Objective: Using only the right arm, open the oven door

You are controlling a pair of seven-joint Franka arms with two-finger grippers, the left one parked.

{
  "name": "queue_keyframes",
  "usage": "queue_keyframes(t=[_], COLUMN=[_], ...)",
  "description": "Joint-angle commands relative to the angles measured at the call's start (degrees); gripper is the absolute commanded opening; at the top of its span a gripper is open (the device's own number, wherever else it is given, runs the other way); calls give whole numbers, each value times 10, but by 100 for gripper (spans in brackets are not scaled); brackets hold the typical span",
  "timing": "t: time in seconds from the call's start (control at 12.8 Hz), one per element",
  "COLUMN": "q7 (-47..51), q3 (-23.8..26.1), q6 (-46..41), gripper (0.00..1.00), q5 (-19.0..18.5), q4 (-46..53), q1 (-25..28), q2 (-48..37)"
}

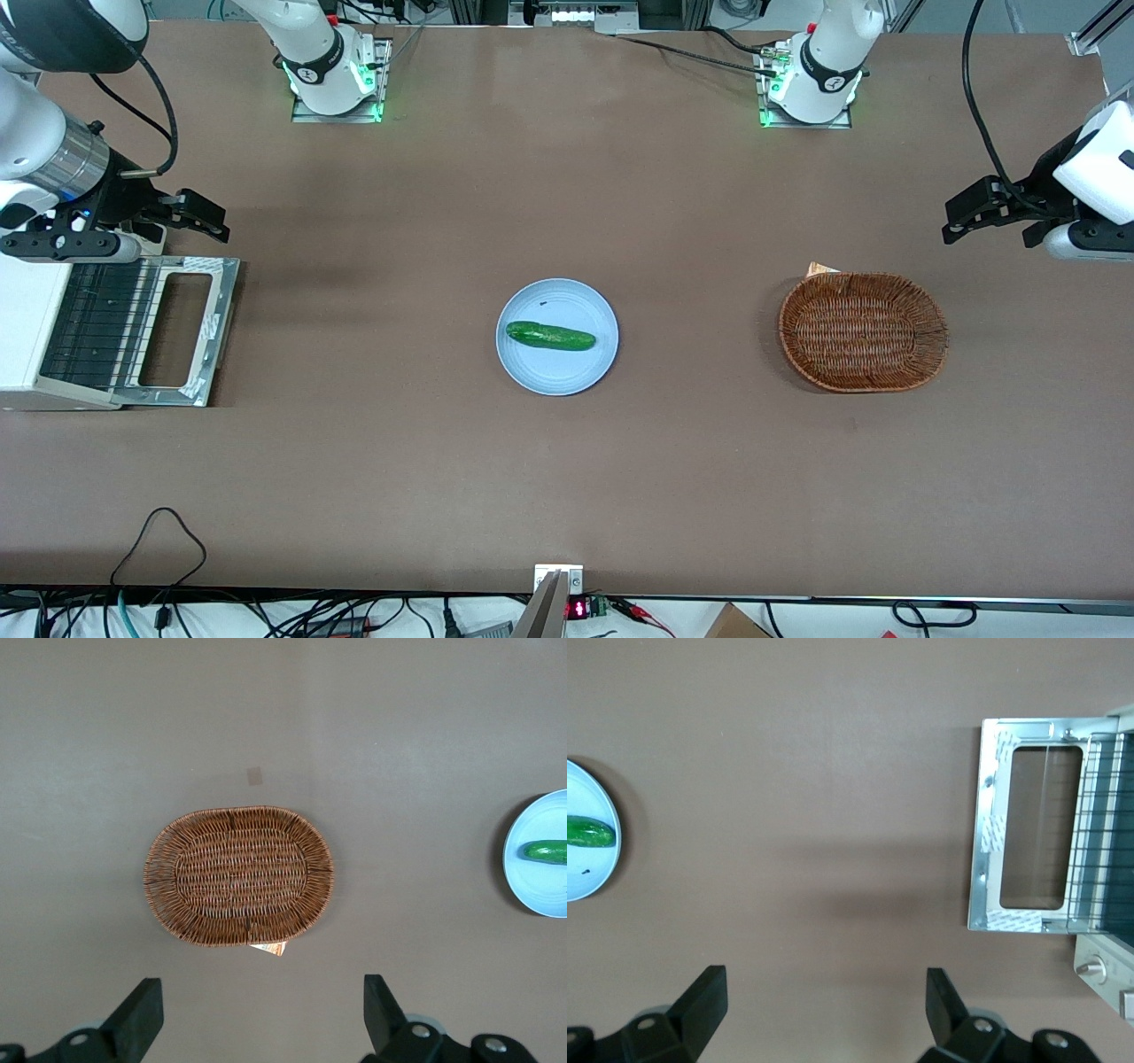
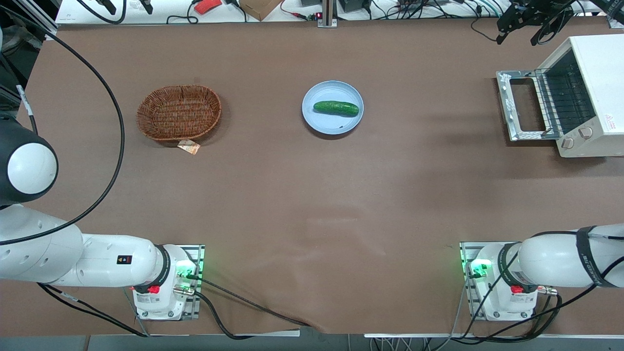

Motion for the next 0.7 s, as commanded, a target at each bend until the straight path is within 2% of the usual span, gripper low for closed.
queue_keyframes(t=[0.0,0.63], q7=[-10,-9], q3=[-1,-1], q6=[-25,-38], gripper=[99,99], q5=[-6,-7], q4=[31,44], q1=[-6,-8], q2=[13,23])
